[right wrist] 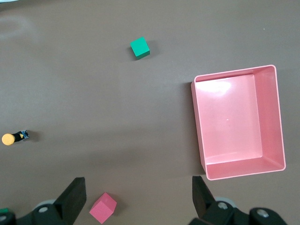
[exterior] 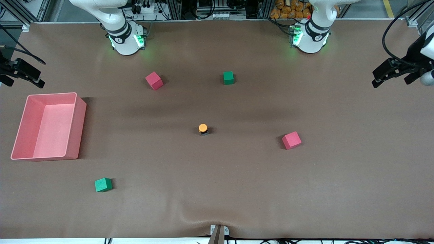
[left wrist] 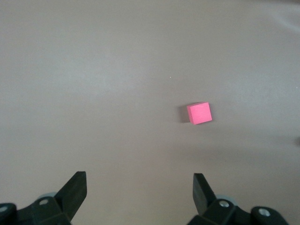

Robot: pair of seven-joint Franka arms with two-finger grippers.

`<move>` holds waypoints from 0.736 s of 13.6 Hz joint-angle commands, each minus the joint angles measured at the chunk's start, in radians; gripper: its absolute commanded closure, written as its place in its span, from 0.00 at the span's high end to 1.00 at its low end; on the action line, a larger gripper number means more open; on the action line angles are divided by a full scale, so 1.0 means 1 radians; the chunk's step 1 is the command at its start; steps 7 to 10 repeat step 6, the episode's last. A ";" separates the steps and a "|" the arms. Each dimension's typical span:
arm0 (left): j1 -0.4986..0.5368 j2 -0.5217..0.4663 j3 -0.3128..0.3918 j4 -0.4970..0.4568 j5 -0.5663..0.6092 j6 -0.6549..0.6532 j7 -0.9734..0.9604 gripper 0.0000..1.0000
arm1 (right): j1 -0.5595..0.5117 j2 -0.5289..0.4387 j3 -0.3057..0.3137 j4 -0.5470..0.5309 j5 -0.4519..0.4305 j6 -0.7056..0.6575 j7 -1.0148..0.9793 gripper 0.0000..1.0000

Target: Place and upright button with both arms

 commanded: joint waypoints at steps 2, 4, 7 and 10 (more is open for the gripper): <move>-0.021 0.024 0.018 0.048 0.014 -0.032 0.014 1.00 | 0.000 -0.018 0.000 -0.016 -0.010 -0.003 -0.008 1.00; -0.018 0.026 0.018 0.048 0.005 -0.052 0.014 1.00 | 0.000 -0.018 0.000 -0.016 -0.010 -0.003 -0.009 1.00; -0.019 0.024 0.018 0.048 0.005 -0.070 0.014 1.00 | 0.000 -0.018 0.000 -0.016 -0.010 -0.003 -0.008 1.00; -0.019 0.024 0.018 0.048 0.005 -0.070 0.014 1.00 | 0.000 -0.018 0.000 -0.016 -0.010 -0.003 -0.008 1.00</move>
